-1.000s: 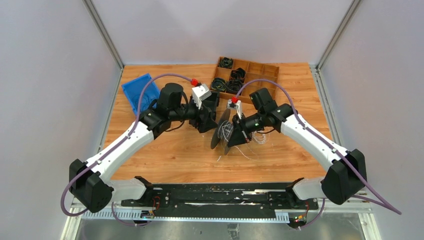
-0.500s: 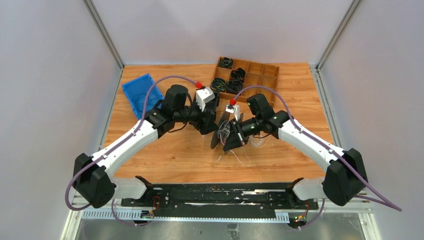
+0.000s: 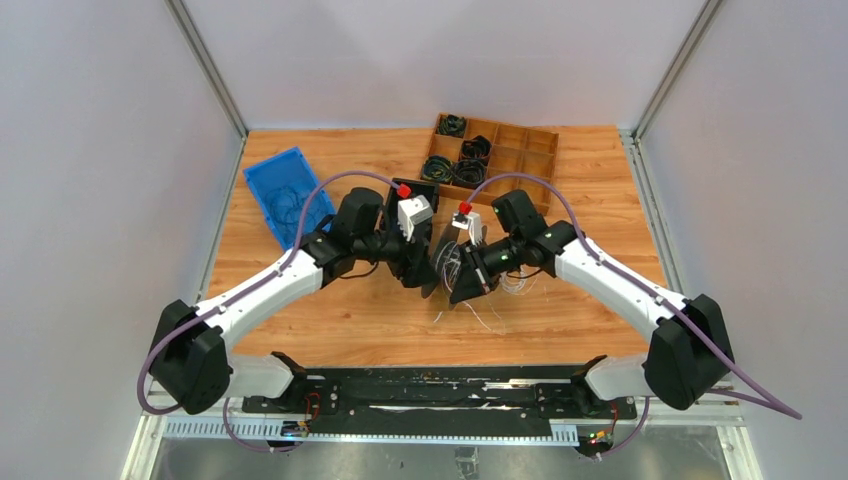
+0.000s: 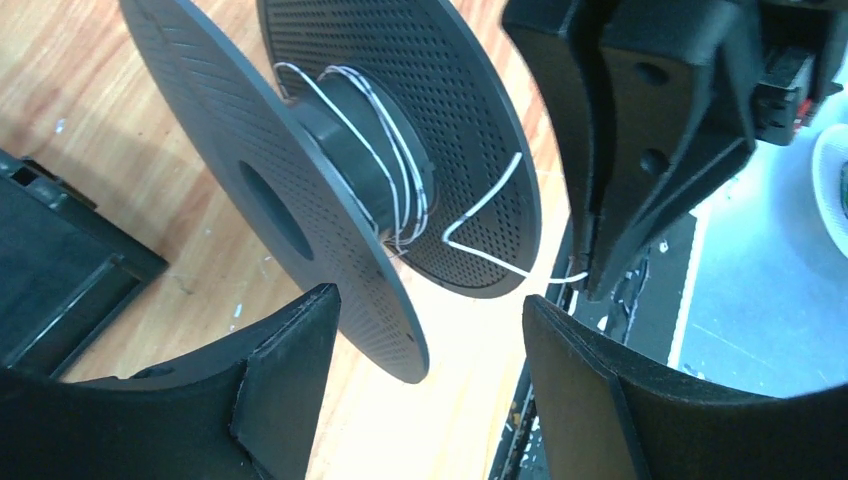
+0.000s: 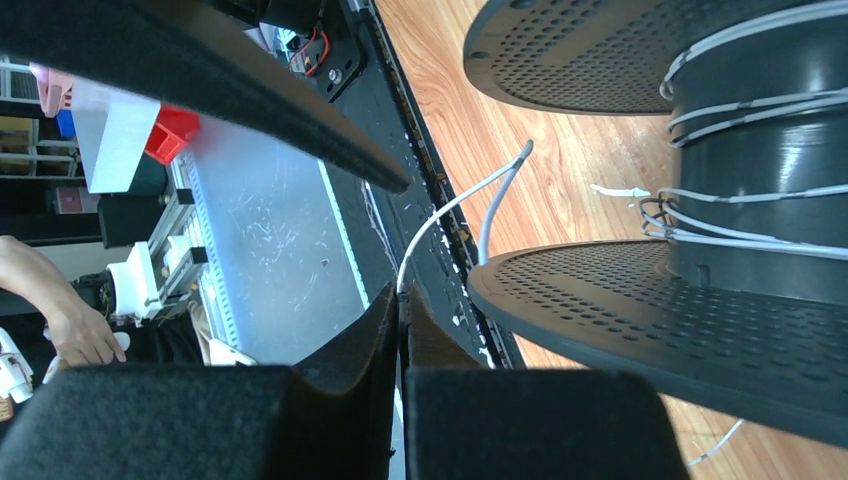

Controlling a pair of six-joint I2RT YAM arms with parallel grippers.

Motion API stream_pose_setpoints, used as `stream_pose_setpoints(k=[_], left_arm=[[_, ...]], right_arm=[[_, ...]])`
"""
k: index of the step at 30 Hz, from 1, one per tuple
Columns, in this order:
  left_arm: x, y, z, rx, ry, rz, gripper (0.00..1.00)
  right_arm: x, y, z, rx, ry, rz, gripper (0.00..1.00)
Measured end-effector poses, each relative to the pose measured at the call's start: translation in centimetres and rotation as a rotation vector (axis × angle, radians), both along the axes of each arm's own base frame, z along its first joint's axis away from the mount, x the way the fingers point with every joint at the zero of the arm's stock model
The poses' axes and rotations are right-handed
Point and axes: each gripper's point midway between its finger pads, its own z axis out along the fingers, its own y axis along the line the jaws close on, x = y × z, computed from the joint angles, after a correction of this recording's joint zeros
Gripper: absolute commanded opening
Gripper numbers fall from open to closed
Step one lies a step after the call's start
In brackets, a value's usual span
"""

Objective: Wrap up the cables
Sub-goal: Wrap the cable around the cable reel.

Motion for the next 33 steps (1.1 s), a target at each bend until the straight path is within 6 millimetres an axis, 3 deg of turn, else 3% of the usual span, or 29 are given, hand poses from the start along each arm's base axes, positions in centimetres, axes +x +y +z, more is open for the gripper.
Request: stream_pose_setpoints(k=[7, 15, 21, 28, 33], left_arm=[[-1.5, -0.8, 0.2, -0.031, 0.01, -0.074, 0.69], [-2.5, -1.0, -0.3, -0.032, 0.02, -0.115, 0.7], [-1.3, -0.8, -0.5, 0.0, 0.021, -0.035, 0.7], [1.4, -1.6, 2.1, 0.007, 0.02, 0.102, 0.71], [1.2, -2.9, 1.5, 0.043, 0.028, 0.115, 0.72]], right_arm=[[-0.3, -0.6, -1.4, -0.054, 0.032, 0.007, 0.01], [0.6, -1.7, -1.6, -0.105, 0.002, -0.016, 0.01], [0.7, -1.7, -1.8, -0.116, 0.006, -0.014, 0.01], [1.0, -1.5, -1.8, -0.117, 0.006, -0.024, 0.01], [1.5, -1.2, -1.6, -0.105, -0.003, -0.041, 0.0]])
